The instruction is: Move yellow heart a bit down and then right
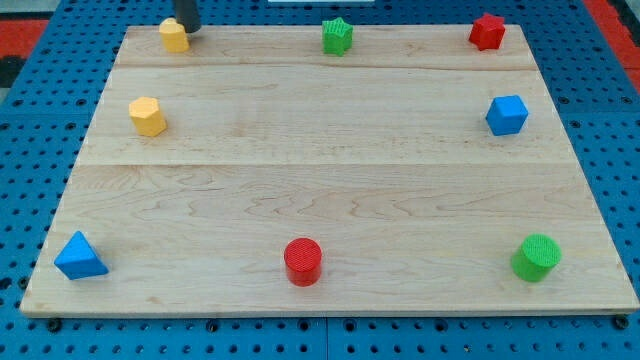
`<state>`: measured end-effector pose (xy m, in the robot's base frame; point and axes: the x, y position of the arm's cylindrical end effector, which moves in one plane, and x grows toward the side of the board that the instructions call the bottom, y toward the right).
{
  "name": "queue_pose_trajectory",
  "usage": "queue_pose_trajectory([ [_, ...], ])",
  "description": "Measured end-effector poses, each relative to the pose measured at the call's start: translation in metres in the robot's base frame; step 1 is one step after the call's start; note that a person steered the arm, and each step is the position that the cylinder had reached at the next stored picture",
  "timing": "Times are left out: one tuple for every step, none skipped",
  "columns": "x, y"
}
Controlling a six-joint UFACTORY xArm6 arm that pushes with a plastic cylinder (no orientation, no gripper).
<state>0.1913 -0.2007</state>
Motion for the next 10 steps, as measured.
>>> queue_pose_trajectory([
  [0.0, -0.029],
  [0.0, -0.076],
  [0.006, -0.091],
  [0.013, -0.052],
  [0.032, -0.04],
  [0.061, -0.04],
  [0.071, -0.02],
  [0.072, 0.01],
  [0.077, 0.012],
  [0.077, 0.028],
])
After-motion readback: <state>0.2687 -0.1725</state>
